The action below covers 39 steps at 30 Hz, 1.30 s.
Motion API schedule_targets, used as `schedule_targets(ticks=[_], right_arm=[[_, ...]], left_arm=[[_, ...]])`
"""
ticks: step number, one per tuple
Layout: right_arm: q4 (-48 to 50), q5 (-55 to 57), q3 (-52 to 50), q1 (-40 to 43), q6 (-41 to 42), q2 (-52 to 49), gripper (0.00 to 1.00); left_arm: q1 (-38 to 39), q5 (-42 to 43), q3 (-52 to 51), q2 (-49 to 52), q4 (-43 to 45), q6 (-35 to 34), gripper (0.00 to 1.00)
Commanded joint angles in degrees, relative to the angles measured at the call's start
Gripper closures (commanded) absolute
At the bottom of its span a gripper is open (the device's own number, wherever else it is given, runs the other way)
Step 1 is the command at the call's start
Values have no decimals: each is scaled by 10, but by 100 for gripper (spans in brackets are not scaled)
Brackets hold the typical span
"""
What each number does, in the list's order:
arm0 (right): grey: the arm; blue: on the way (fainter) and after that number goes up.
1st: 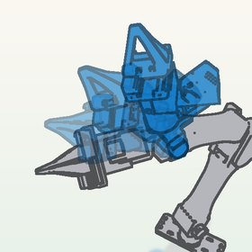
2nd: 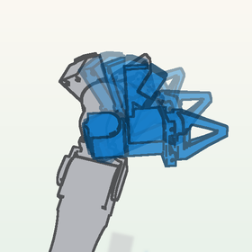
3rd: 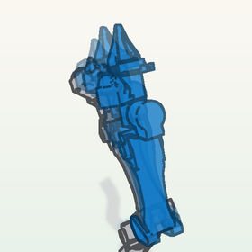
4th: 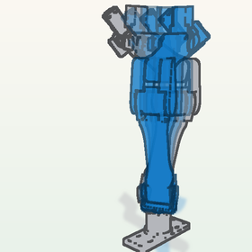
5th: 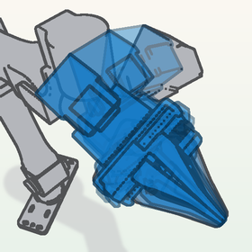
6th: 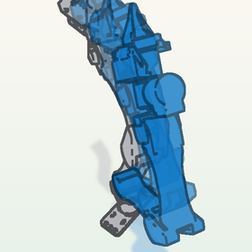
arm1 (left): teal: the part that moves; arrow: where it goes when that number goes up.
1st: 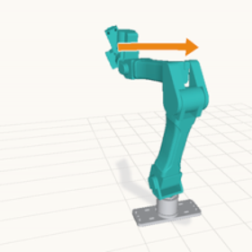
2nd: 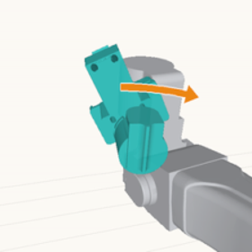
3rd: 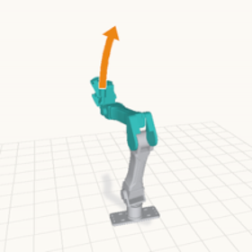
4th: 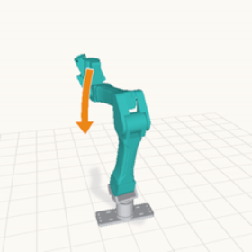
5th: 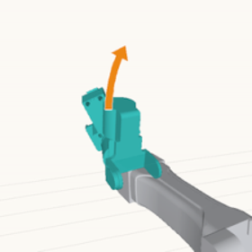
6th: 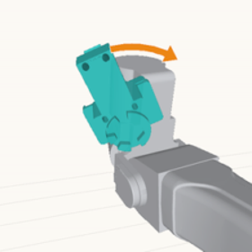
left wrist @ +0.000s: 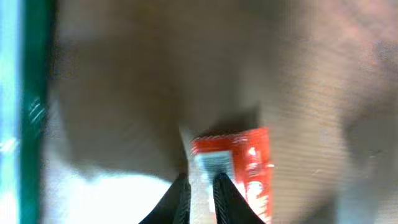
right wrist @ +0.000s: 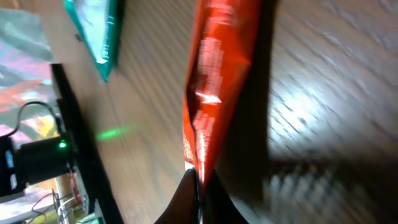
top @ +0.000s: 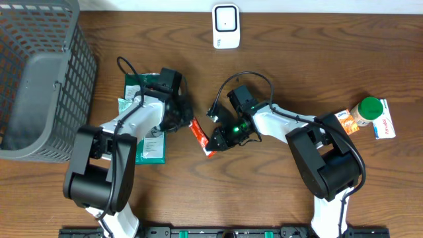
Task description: Scan the item barcode
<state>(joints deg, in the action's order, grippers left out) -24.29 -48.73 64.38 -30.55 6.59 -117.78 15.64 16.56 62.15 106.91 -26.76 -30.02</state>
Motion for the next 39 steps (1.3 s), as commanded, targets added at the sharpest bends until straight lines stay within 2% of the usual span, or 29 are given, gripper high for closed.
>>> schedule_targets(ticks=[1, 9, 16, 24, 28, 33, 39], right_arm=[[-16, 55, 1, 1, 7, 22, 99], [-71, 217, 1, 1, 6, 127, 99], [-121, 372, 1, 1, -29, 229, 99], [-132, 478, 1, 1, -93, 293, 99], [-134, 485, 1, 1, -125, 293, 99], [-145, 490, -4, -14, -125, 293, 99], [-147, 572, -8, -59, -125, 293, 99]], left_arm=[[-21, -16, -21, -69, -21, 1, 77], [-63, -16, -21, -250, -59, 2, 67], [-108, -21, -21, -348, -117, 4, 57], [-204, -32, -17, -369, -201, 44, 52], [-243, -33, -17, -365, -222, 47, 51], [-240, -33, -22, -365, -237, 47, 51], [-236, -33, -27, -360, -238, 48, 51]])
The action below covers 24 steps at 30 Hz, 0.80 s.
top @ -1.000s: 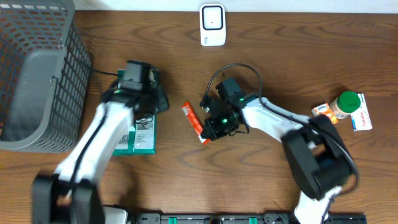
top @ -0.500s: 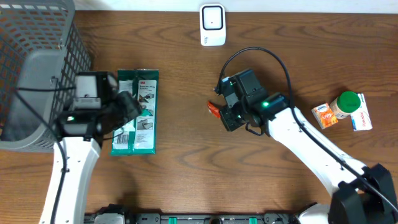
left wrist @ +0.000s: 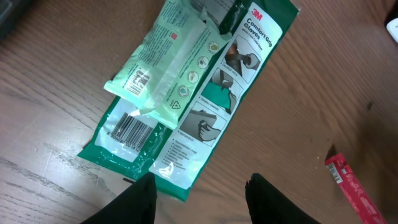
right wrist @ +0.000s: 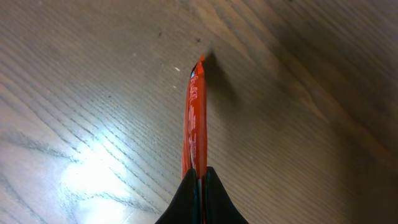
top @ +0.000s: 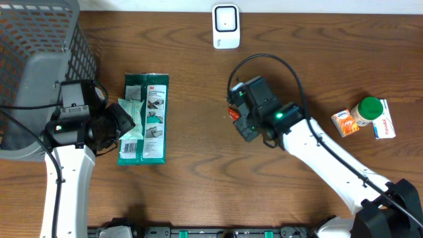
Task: Scan the item barcode
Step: 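Raise the sachet upright with the right gripper toward the scanner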
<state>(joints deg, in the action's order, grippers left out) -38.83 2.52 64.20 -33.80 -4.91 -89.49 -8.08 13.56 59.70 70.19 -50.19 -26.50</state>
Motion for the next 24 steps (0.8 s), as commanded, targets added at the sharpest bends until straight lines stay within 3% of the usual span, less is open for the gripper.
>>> schedule_targets(ticks=[1, 9, 24], right_arm=[[-1, 71, -6, -37, -10, 10, 99], [-6, 124, -9, -98, -10, -8, 99], [-9, 174, -11, -144, 11, -154, 96]], left_arm=[[1, -3, -2, 9, -3, 12, 51], [1, -3, -2, 25, -3, 14, 51], [1, -4, -2, 29, -3, 14, 51]])
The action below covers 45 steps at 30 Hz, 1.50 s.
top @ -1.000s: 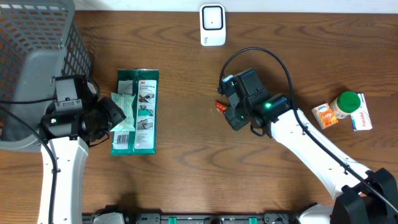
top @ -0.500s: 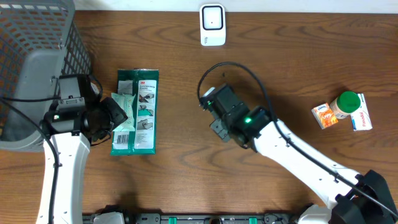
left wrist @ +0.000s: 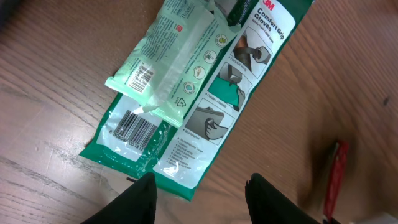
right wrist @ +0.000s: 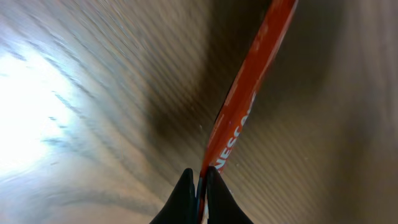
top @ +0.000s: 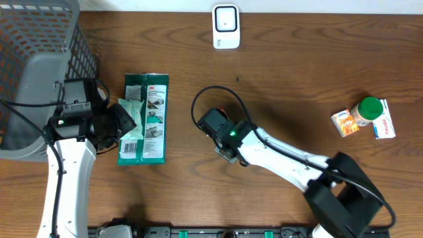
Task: Scan the item barcode
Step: 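Raise the sachet upright with the right gripper toward the scanner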
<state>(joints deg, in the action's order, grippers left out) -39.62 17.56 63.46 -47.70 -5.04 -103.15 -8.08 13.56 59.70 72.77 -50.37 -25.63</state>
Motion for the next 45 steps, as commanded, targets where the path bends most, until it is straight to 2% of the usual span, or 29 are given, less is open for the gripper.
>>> schedule_targets(ticks=[1, 9, 13, 17, 20, 25, 31, 33, 34, 40, 45], right_arm=[[-1, 23, -4, -5, 12, -24, 97], [6, 23, -4, -5, 33, -38, 98], [5, 23, -4, 0, 33, -38, 82], [5, 23, -4, 5, 33, -38, 78], [5, 23, -4, 5, 33, -38, 67], [11, 17, -2, 7, 33, -37, 64], [6, -89, 18, 41, 43, -20, 62], [4, -90, 18, 63, 48, -17, 48], [2, -98, 18, 79, 48, -17, 45], [16, -231, 16, 145, 37, -18, 48], [45, -245, 4, 150, 23, -19, 48]], left_arm=[[1, -4, -2, 3, -2, 6, 51], [1, -3, -2, 3, -2, 6, 51], [1, -3, -2, 3, -2, 6, 51], [1, -3, -2, 3, -2, 6, 51], [1, -4, -2, 3, -2, 6, 51], [1, -4, -2, 3, -2, 6, 51], [1, -4, -2, 5, -2, 19, 51], [1, -4, -2, 6, -2, 19, 51], [1, -3, -2, 6, -2, 19, 51], [1, -3, -2, 6, -2, 19, 50], [1, -3, -2, 6, -2, 19, 50]])
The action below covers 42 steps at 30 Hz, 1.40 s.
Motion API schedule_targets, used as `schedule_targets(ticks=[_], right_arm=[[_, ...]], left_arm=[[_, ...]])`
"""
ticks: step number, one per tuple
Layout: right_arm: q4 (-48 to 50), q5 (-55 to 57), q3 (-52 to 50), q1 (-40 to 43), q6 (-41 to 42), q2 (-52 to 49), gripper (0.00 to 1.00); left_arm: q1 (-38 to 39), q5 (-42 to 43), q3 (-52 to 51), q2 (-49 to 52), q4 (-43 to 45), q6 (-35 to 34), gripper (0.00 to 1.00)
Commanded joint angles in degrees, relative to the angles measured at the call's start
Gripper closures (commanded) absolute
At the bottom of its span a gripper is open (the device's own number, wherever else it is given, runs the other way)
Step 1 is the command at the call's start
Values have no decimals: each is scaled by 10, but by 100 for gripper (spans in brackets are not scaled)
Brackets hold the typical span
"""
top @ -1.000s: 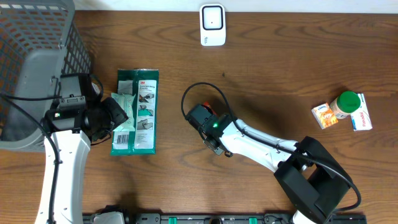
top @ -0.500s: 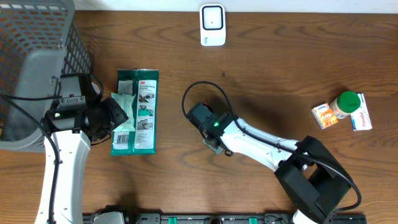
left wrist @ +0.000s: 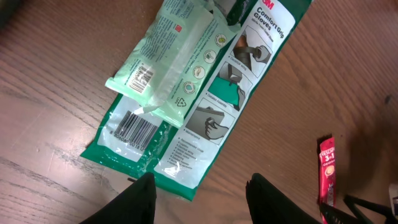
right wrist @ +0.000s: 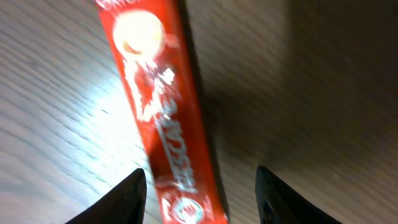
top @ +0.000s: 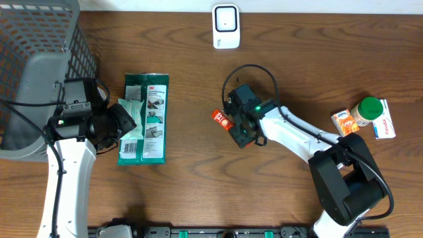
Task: Scan the item barcode
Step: 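Raise the sachet upright with the right gripper toward the scanner, then hold the sachet in front of the white scanner with the right gripper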
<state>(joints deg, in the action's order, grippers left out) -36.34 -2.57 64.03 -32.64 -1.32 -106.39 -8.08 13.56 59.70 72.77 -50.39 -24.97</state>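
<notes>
A red Nescafe 3-in-1 sachet [top: 221,119] lies flat and face up on the wooden table, left of centre. My right gripper [top: 235,131] is open just over its near end. In the right wrist view the sachet [right wrist: 161,106] runs between the two spread fingers of the right gripper [right wrist: 199,173], not pinched. The white scanner [top: 225,26] stands at the table's back edge. My left gripper [left wrist: 200,180] hangs open and empty over the table's left part, and the sachet [left wrist: 328,171] shows at the right of its view.
A green 3M glove pack [top: 149,119] with a pale wipes pack [top: 131,120] on it lies under the left arm. A grey basket [top: 33,79] fills the far left. An orange bottle with a green cap [top: 365,110] and small boxes [top: 384,119] sit at the right.
My right gripper, then shut on the sachet's edge, is now open. The sachet lies flat and face up on the table, a little farther back and right. The left arm has not moved.
Both grippers first pinched the sachet mid-table. Then the left was open and back over the green packs, while the right held the sachet on edge nearer the scanner. Then the right held it nearer the front. Now the sachet lies released.
</notes>
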Motion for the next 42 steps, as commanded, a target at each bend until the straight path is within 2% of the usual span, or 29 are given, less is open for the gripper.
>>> schedule_targets(ticks=[1, 10, 12, 13, 15, 22, 24, 29, 34, 35, 39, 42], right_arm=[[19, -43, -5, -2, -18, 14, 48], [90, 24, -67, -10, -22, 13, 54], [96, 24, -76, -10, -22, 13, 68], [94, 22, -76, -10, -21, 13, 82], [88, 21, -76, -11, -21, 14, 99], [44, 21, -57, -11, -18, 55, 99], [32, 16, -49, -9, 9, 77, 99], [-31, 6, -3, -4, 35, 125, 99], [-147, 7, 106, -2, 51, 128, 99], [-163, 7, 126, 0, 58, 128, 99], [-244, 7, 256, 10, 82, 113, 99], [-290, 8, 364, 16, 86, 83, 99]], left_arm=[[1, -4, -2, 6, -2, 12, 50], [1, -4, -2, 6, -2, 12, 50], [1, -4, -2, 6, -2, 12, 50], [1, -4, -2, 6, -2, 14, 50], [1, -4, -2, 6, -2, 14, 50], [1, -4, -2, 6, -2, 14, 50], [1, -4, -2, 6, 1, 26, 50], [1, -45, -2, 6, 16, 29, 41], [-2, -65, -2, 6, 30, 28, 36], [-3, -65, -1, 7, 28, 27, 32], [-2, -66, 35, 36, -19, 39, 25], [-2, -66, 48, 66, -4, 50, 23]])
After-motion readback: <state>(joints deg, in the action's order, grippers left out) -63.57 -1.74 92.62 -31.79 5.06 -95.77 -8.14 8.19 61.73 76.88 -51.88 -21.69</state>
